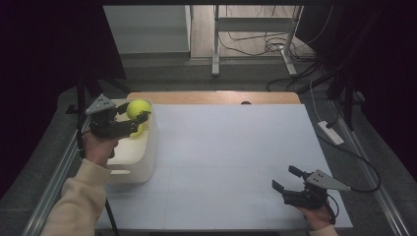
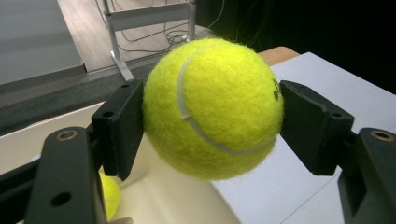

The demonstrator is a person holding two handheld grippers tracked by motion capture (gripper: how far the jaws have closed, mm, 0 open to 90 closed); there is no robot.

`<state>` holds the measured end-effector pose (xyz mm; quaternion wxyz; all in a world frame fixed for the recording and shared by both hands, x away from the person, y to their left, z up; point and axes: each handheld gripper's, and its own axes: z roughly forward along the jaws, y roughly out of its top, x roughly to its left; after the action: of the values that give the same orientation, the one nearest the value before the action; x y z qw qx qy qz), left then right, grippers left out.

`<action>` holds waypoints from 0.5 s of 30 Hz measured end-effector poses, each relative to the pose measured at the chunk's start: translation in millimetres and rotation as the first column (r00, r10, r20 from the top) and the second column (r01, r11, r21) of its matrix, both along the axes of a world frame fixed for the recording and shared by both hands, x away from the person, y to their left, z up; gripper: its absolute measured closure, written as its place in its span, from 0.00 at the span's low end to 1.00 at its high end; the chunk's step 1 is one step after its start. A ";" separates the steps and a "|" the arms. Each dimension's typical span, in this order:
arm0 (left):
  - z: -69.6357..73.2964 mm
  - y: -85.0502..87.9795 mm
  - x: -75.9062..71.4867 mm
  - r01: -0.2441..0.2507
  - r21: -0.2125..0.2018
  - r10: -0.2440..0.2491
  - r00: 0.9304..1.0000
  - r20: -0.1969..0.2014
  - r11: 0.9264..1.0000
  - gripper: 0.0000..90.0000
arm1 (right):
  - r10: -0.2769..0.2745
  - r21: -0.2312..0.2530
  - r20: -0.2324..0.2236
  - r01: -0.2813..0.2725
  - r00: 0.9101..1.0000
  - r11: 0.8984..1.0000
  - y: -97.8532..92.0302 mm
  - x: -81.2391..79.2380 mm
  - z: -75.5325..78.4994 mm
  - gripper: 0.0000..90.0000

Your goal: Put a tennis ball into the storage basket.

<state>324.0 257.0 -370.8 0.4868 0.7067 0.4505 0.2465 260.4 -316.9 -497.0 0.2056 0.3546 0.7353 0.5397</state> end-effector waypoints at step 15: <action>-8.6 20.9 1.5 -0.071 0.031 0.073 0.996 -0.044 0.997 0.31 | -0.003 0.000 0.000 0.003 1.000 1.000 -0.5 -0.3 0.1 0.14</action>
<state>325.5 277.9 -379.4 0.4570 0.7024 0.4828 0.2545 260.1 -317.3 -496.9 0.2063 0.3555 0.7350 0.5394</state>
